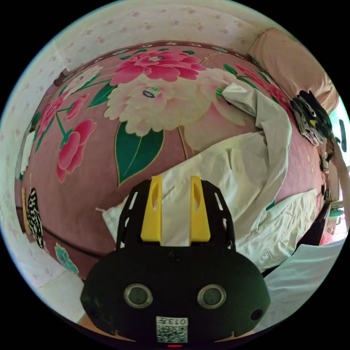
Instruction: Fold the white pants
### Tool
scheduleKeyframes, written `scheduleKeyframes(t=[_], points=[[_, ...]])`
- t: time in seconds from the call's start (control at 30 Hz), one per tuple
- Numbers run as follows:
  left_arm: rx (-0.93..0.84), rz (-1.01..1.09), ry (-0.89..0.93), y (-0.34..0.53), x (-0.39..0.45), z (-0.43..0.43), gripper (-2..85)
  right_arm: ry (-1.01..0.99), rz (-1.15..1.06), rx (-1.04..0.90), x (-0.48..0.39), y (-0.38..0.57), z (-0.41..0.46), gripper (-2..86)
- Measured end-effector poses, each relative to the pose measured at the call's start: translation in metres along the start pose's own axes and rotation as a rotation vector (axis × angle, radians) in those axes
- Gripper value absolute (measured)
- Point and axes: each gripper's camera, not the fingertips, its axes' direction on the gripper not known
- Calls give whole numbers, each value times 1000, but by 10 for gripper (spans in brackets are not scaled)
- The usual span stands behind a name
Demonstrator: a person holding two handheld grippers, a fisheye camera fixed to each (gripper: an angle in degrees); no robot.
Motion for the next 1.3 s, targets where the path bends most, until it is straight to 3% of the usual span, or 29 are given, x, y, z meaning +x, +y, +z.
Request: scheduleKeyframes(t=[0.2, 0.37, 0.5, 0.7, 0.83, 0.97, 1.13, 1.2, 1.3], points=[[-68, 76, 58, -56, 8, 27, 131, 36, -155, -203, -43, -167, 150, 103], [22, 90, -17, -44, 23, 20, 124, 156, -244, -452, -61, -193, 261, 35], [-12, 49, 64, -43, 23, 4, 15, 117, -291, -339, -65, -182, 229, 16], [138, -76, 55, -36, 27, -56, -2, 273, -140, -12, 17, -97, 28, 11], [198, -108, 53, -32, 34, -81, -3, 341, 99, 9, 109, 10, -83, 13], [182, -146, 112, -42, 48, -73, -3, 334, 252, -61, 161, 107, -86, 16], [94, -236, 135, -66, 56, -70, -4, 209, 521, -367, 206, 218, 11, 32], [180, -231, 126, -66, 53, -99, -3, 224, 603, -309, 207, 234, -2, 37], [224, -160, 91, -59, 54, -136, -3, 413, 644, -167, 190, 241, -48, 36]])
